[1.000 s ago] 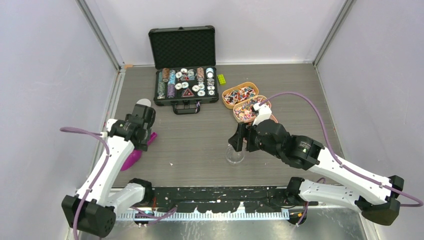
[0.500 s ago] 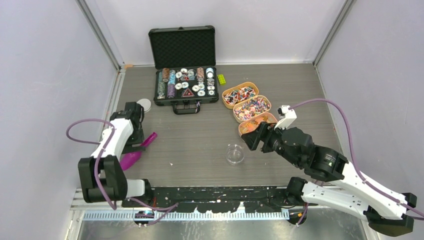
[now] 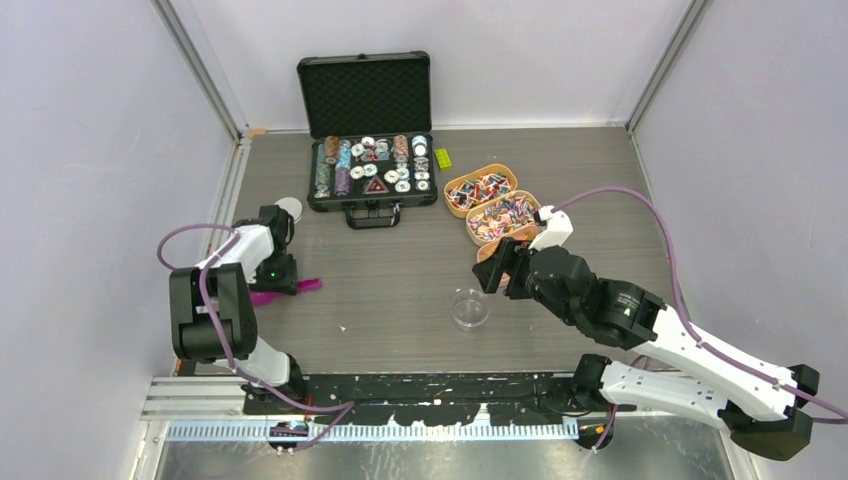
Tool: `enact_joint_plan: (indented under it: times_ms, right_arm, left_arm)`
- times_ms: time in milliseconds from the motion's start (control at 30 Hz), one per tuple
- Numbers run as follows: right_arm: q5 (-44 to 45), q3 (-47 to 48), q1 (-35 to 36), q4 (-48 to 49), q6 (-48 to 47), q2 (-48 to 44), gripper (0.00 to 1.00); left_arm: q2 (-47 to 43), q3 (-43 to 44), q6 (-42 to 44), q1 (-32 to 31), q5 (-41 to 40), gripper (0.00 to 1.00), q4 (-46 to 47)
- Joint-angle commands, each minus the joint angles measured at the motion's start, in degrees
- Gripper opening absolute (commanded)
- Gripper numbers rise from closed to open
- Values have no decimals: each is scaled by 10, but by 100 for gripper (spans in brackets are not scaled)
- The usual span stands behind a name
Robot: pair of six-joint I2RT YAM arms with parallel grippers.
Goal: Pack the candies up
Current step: Pick up the spatula from the center of the board.
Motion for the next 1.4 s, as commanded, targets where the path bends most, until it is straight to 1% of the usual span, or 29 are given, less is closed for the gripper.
enact_joint_plan:
  times_ms: [0, 100, 133, 167, 200, 300, 367, 400, 467, 533, 600, 700, 767, 833, 900, 967, 1033, 1067, 1133, 1167, 1200, 1233, 1267, 1300, 1367]
  right_arm:
    - [17, 28, 3, 21, 6, 9, 76]
    - [15, 33, 3, 25, 2, 17, 76]
    - [14, 32, 2, 31, 2, 19, 76]
    - [11, 30, 3, 37, 3, 22, 76]
    - [8, 28, 2, 44, 3, 25, 76]
    - [8, 23, 2, 69, 5, 37, 76]
    - [42, 26, 3, 71, 16, 44, 76]
    - [66, 26, 2, 68, 32, 48, 75]
    - [99, 22, 2, 82, 44, 51, 73]
    - [106, 16, 2, 120, 16, 51, 73]
    - [105, 14, 2, 152, -24, 56, 75]
    - [111, 21, -1, 183, -47, 70, 80]
    - [105, 24, -9, 204, -40, 84, 81]
    - [61, 23, -31, 237, -33, 105, 82]
    - [-34, 35, -55, 256, -19, 138, 82]
    - [-57, 50, -73, 251, 14, 167, 81]
    - [-74, 44, -92, 271, 44, 186, 80]
    - [-97, 32, -107, 295, 59, 191, 77]
    - [-151, -12, -140, 369, 93, 199, 67]
    - [-167, -31, -154, 406, 108, 203, 62]
    - [-181, -52, -168, 438, 126, 208, 58]
    - [-201, -70, -180, 474, 142, 213, 56]
    - [-221, -91, -190, 539, 155, 220, 55]
    - [-241, -100, -198, 577, 167, 231, 55]
    - [-270, -94, -205, 600, 181, 254, 55]
  left_arm:
    - [-36, 15, 30, 5, -23, 20, -6]
    - [-63, 35, 59, 5, -40, 13, -34]
    - [-72, 43, 70, 5, -42, 9, -44]
    - [-83, 51, 82, 5, -40, 2, -54]
    - [-94, 58, 95, 5, -37, 0, -63]
    - [-136, 64, 142, 5, -13, 0, -58]
    - [-169, 57, 204, 4, 30, 0, -11]
    - [-187, 45, 257, 4, 64, 0, 29]
    - [-220, 19, 322, 4, 148, 0, 118]
    - [-247, -3, 350, 3, 251, 0, 187]
    - [-268, -27, 348, 1, 339, 0, 241]
    - [-279, -76, 311, 1, 477, 0, 360]
    - [-278, -104, 269, 0, 552, 0, 412]
    - [-274, -130, 240, -1, 598, 0, 466]
    - [-268, -143, 238, -5, 633, 0, 500]
    - [-262, -147, 251, -13, 662, 0, 508]
    - [-255, -148, 258, -25, 692, 0, 523]
    - [-254, -150, 257, -32, 703, 0, 536]
    - [-251, -155, 248, -47, 724, 0, 565]
    - [-251, -159, 240, -49, 732, 0, 588]
    - [-251, -162, 229, -65, 739, 0, 609]
    - [-253, -165, 215, -75, 744, 0, 632]
    - [-254, -168, 202, -87, 748, 0, 655]
    - [-256, -169, 191, -96, 751, 0, 673]
    - [-262, -168, 175, -113, 753, 0, 695]
